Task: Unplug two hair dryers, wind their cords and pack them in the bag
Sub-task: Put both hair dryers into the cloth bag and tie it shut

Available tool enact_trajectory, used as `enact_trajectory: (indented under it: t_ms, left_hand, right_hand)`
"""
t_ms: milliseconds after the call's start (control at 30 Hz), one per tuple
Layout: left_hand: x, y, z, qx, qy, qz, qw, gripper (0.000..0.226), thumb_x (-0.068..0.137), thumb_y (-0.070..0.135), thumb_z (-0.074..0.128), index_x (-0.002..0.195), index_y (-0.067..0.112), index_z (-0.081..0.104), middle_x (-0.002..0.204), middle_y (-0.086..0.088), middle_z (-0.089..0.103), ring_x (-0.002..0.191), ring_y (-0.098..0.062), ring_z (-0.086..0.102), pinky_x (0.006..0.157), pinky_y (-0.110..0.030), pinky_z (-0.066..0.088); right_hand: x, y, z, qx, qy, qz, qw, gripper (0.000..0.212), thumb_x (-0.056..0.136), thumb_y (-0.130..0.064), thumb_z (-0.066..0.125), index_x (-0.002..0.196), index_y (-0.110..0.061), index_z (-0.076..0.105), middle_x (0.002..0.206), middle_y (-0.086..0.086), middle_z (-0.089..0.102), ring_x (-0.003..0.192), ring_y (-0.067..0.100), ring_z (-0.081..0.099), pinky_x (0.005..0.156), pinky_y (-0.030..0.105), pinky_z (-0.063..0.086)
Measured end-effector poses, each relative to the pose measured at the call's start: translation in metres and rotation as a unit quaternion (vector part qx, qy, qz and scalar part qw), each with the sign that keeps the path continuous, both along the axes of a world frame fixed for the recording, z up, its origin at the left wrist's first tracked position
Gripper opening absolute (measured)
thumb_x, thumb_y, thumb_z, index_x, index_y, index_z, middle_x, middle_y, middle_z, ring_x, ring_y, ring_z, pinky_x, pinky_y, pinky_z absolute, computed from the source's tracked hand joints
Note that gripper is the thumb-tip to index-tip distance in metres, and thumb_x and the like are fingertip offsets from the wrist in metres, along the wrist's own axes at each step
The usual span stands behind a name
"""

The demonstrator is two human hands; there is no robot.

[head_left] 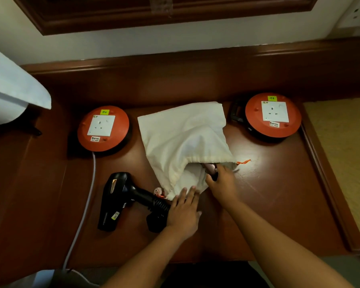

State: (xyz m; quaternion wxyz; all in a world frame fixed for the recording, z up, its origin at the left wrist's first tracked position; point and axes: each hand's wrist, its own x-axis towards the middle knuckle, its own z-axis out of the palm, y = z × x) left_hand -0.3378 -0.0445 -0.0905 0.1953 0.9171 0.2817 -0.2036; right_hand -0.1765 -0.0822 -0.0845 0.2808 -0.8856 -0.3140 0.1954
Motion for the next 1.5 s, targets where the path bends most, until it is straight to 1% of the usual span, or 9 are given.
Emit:
enact_trajectory:
  t_ms: [167, 267, 333, 467, 700, 900, 1033, 1167, 1500]
  left_hand:
    - [0.001, 0.007, 0.021, -0.001, -0.084, 0.012, 0.996, 0.052, 0.099, 0.033, 0.037, 0.147, 0.017, 0.03, 0.157, -0.002, 0.022, 0.145, -0.024, 0.015, 0.118, -0.043, 0.02]
    - [0.015, 0.024, 0.035, 0.125, -0.224, 0.077, 0.963, 0.046, 0.085, 0.034, 0.047, 0.13, 0.022, 0.048, 0.135, -0.009, 0.042, 0.124, -0.03, 0.039, 0.098, -0.048, 0.044]
    - [0.023, 0.04, 0.039, 0.153, -0.195, 0.163, 0.955, 0.061, 0.078, 0.038, 0.059, 0.135, 0.024, 0.045, 0.136, -0.011, 0.04, 0.122, -0.03, 0.036, 0.093, -0.051, 0.043]
    - [0.024, 0.066, 0.031, 0.104, -0.074, 0.202, 0.971, 0.067, 0.088, 0.028, 0.058, 0.147, 0.026, 0.026, 0.134, -0.002, 0.047, 0.124, -0.023, 0.04, 0.1, -0.039, 0.032]
    - [-0.02, 0.058, 0.044, -0.019, -0.266, 0.219, 0.939, 0.034, 0.083, 0.006, 0.043, 0.111, 0.007, 0.063, 0.103, -0.009, 0.055, 0.082, -0.026, 0.057, 0.065, -0.035, 0.047]
    - [-0.046, 0.069, 0.045, 0.061, -0.247, 0.273, 0.928, 0.037, 0.079, 0.002, 0.064, 0.114, 0.012, 0.058, 0.111, -0.011, 0.05, 0.102, -0.034, 0.054, 0.083, -0.038, 0.044]
    - [-0.023, 0.032, 0.055, 0.14, -0.344, 0.118, 0.921, 0.04, 0.08, 0.021, 0.06, 0.119, 0.018, 0.052, 0.122, -0.012, 0.047, 0.119, -0.028, 0.042, 0.102, -0.039, 0.033]
    - [0.013, -0.003, 0.027, -0.027, -0.192, -0.01, 0.981, 0.043, 0.087, 0.017, 0.046, 0.128, 0.012, 0.052, 0.13, -0.008, 0.048, 0.123, -0.027, 0.046, 0.104, -0.039, 0.039]
    - [0.05, 0.007, -0.002, 0.008, -0.03, 0.03, 0.999, 0.06, 0.098, 0.027, 0.038, 0.152, 0.017, 0.013, 0.16, -0.001, 0.008, 0.146, -0.022, 0.009, 0.118, -0.041, 0.012]
  right_hand:
    - [0.005, 0.013, -0.001, 0.007, 0.018, -0.012, 1.0, 0.029, 0.081, -0.021, 0.064, 0.106, -0.007, 0.058, 0.1, 0.01, 0.064, 0.088, 0.025, 0.059, 0.07, 0.035, 0.049]
    - [0.005, 0.006, 0.0, 0.044, 0.057, -0.012, 0.997, 0.043, 0.08, -0.016, 0.068, 0.119, -0.008, 0.051, 0.116, 0.012, 0.056, 0.106, 0.026, 0.054, 0.084, 0.033, 0.046]
    - [0.004, -0.005, 0.0, 0.087, 0.076, 0.005, 0.993, 0.053, 0.076, -0.009, 0.069, 0.123, -0.01, 0.045, 0.122, 0.01, 0.048, 0.111, 0.022, 0.05, 0.091, 0.033, 0.044]
    - [-0.001, -0.022, 0.001, 0.074, 0.081, 0.025, 0.994, 0.053, 0.075, 0.003, 0.066, 0.121, -0.006, 0.042, 0.118, 0.006, 0.04, 0.102, 0.014, 0.042, 0.088, 0.03, 0.042]
    - [-0.006, -0.008, 0.003, 0.104, 0.082, -0.055, 0.99, 0.034, 0.082, -0.009, 0.07, 0.101, -0.012, 0.042, 0.103, 0.003, 0.048, 0.09, 0.013, 0.049, 0.072, 0.016, 0.04]
    - [-0.007, 0.005, 0.005, 0.135, 0.083, -0.109, 0.981, 0.036, 0.081, -0.007, 0.069, 0.098, -0.016, 0.038, 0.105, 0.004, 0.044, 0.09, 0.015, 0.046, 0.075, 0.021, 0.038]
    - [-0.007, -0.004, 0.003, 0.141, 0.067, -0.068, 0.985, 0.05, 0.078, 0.001, 0.066, 0.119, -0.008, 0.039, 0.117, 0.003, 0.037, 0.107, 0.012, 0.04, 0.094, 0.023, 0.037]
    - [-0.001, -0.014, 0.003, 0.147, 0.066, -0.048, 0.986, 0.055, 0.078, 0.001, 0.067, 0.123, -0.012, 0.038, 0.121, 0.003, 0.042, 0.112, 0.015, 0.044, 0.1, 0.031, 0.041]
    - [0.016, -0.02, 0.004, 0.136, 0.07, -0.044, 0.987, 0.052, 0.08, -0.008, 0.072, 0.123, -0.012, 0.043, 0.121, 0.006, 0.051, 0.109, 0.018, 0.053, 0.09, 0.025, 0.043]
